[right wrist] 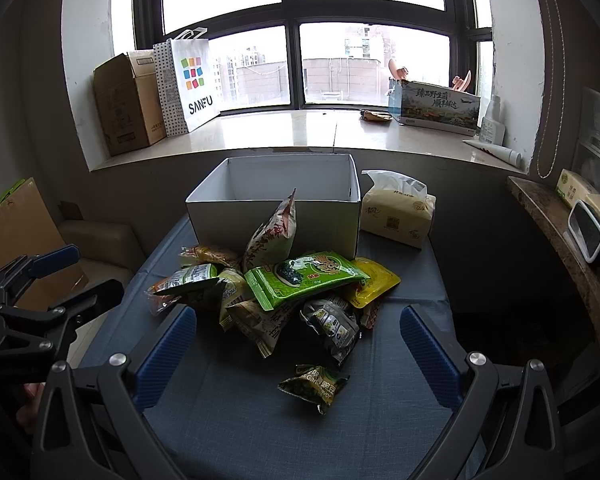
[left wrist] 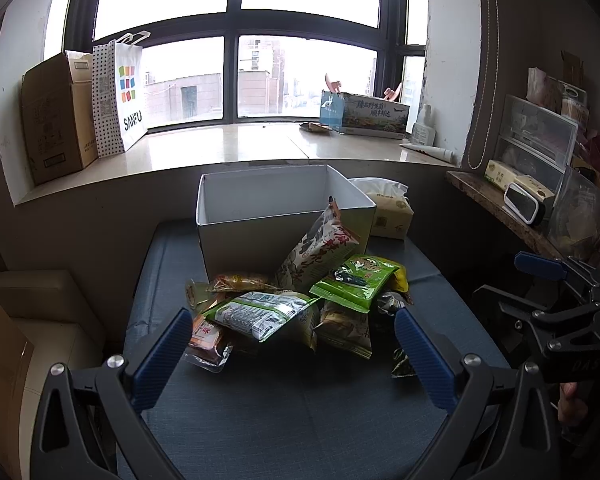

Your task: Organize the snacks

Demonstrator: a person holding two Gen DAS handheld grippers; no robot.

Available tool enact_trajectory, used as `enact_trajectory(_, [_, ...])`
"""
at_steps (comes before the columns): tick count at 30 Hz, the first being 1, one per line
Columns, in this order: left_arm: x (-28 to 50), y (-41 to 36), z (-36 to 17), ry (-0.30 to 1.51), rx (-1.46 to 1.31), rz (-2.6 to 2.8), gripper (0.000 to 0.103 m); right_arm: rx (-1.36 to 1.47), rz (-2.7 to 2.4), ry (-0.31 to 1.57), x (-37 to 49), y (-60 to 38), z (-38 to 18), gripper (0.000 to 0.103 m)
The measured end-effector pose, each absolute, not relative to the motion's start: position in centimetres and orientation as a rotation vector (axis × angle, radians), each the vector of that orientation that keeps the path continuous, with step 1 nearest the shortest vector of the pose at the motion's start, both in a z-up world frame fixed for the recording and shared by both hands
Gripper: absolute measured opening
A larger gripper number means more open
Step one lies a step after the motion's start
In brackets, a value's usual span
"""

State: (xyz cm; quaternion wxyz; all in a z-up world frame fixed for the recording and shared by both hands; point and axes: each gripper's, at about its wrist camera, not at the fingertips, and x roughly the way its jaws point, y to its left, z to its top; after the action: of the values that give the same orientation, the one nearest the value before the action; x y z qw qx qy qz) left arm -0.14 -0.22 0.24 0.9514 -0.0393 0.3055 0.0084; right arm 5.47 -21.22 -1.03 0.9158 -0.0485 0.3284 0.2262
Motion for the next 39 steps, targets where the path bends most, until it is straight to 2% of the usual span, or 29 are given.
enact_trajectory(39, [-0.1, 0.3, -0.2, 0.6, -0.107, -0.024, 0.103, -0.037, 0.575, 0.665, 7.0, -20.4, -2.1, 0.103])
